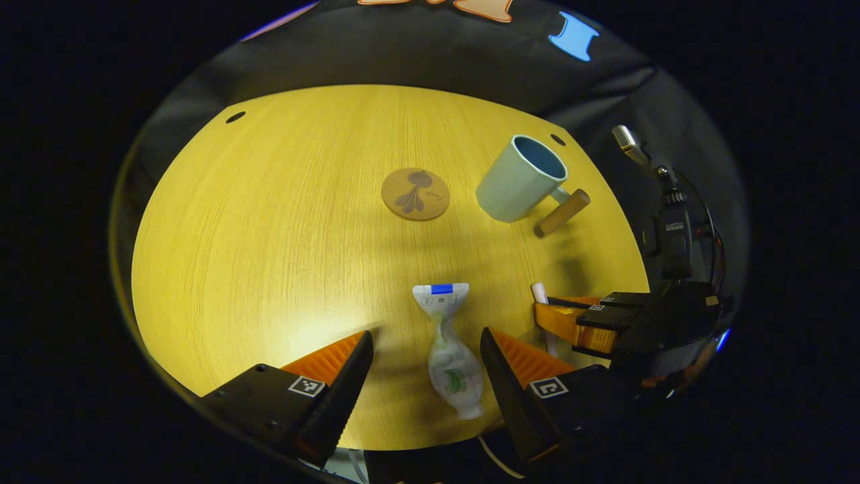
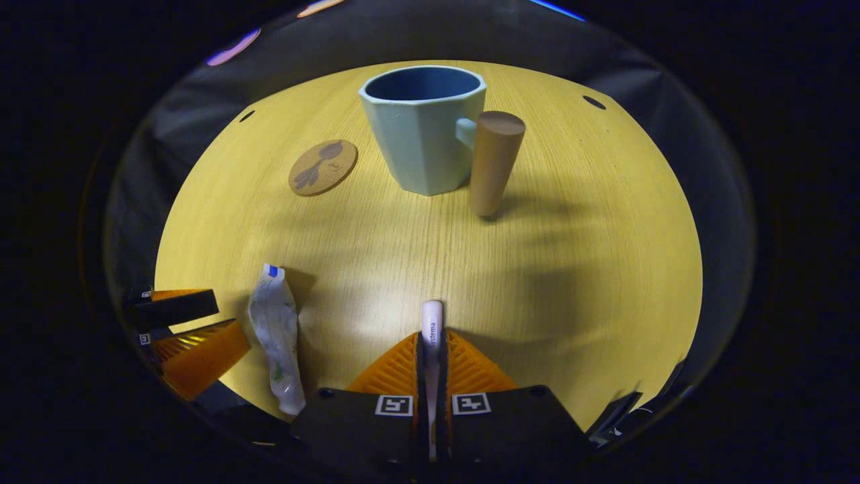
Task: Put the toothbrush and toothpaste on the desktop into the cup, then pick up the cup and place it on the coaster on the desktop.
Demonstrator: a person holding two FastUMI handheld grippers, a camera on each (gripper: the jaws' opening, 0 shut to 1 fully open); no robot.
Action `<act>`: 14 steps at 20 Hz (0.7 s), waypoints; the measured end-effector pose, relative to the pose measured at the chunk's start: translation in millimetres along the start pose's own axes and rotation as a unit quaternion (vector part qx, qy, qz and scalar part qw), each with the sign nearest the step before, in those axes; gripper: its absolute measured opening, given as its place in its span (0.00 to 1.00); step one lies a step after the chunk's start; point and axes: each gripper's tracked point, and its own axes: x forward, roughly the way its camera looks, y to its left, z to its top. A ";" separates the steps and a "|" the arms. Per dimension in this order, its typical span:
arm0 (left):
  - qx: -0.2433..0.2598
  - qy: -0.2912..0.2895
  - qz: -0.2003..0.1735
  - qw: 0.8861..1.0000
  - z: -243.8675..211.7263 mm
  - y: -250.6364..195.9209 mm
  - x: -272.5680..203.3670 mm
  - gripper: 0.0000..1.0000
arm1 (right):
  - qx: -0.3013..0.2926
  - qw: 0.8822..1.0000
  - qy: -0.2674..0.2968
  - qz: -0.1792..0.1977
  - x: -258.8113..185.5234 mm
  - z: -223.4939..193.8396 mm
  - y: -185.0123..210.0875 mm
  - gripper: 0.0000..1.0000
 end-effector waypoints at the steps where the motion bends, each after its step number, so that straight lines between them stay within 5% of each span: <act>1: -0.005 0.018 0.001 1.000 -2.8 -1.1 2.8 0.94 | 0.006 1.000 -0.001 0.004 -0.4 0.7 0.1 0.07; 8: -0.017 0.067 0.021 0.997 -2.2 -8.6 20.8 0.79 | 0.028 0.999 -0.011 0.032 -7.0 -5.8 -1.8 0.07; 14: -0.031 0.088 0.033 0.995 -3.6 -13.7 36.7 0.52 | 0.057 0.996 -0.046 0.042 -27.0 6.3 -24.7 0.07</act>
